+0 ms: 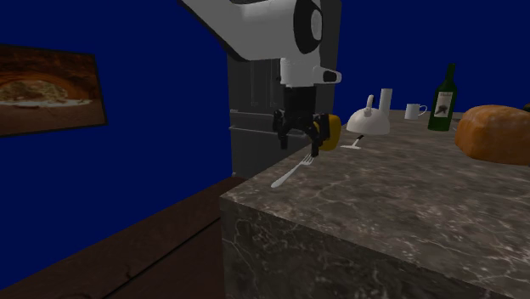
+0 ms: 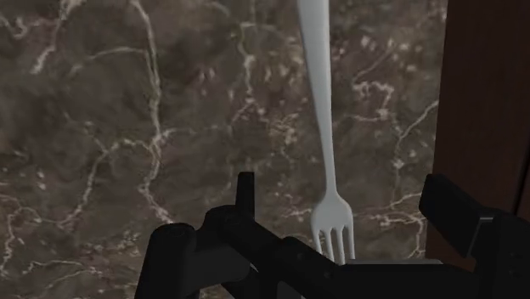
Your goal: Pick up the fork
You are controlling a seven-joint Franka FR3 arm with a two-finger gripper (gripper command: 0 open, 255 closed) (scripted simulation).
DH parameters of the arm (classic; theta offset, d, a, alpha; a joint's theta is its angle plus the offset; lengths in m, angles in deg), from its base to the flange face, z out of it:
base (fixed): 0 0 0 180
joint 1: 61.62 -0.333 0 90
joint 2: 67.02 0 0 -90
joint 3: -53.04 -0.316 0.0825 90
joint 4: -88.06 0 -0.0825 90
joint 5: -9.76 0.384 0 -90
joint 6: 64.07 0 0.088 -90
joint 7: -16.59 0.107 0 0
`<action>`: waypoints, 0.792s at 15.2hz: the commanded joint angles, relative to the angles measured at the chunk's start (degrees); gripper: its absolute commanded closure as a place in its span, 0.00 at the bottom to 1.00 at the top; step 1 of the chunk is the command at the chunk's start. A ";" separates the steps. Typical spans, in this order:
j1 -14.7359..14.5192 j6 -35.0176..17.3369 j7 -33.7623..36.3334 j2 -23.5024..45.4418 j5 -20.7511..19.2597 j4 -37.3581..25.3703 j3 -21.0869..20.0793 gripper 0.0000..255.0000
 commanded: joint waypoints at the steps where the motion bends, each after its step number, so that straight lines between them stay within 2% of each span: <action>1: -0.08 0.45 0.95 4.20 -0.54 -4.88 -0.12 0.00; 3: -0.28 1.26 1.81 8.31 -1.07 -9.97 -0.20 0.00; 12: -0.27 -4.55 1.91 8.40 -1.11 -4.24 -0.16 0.00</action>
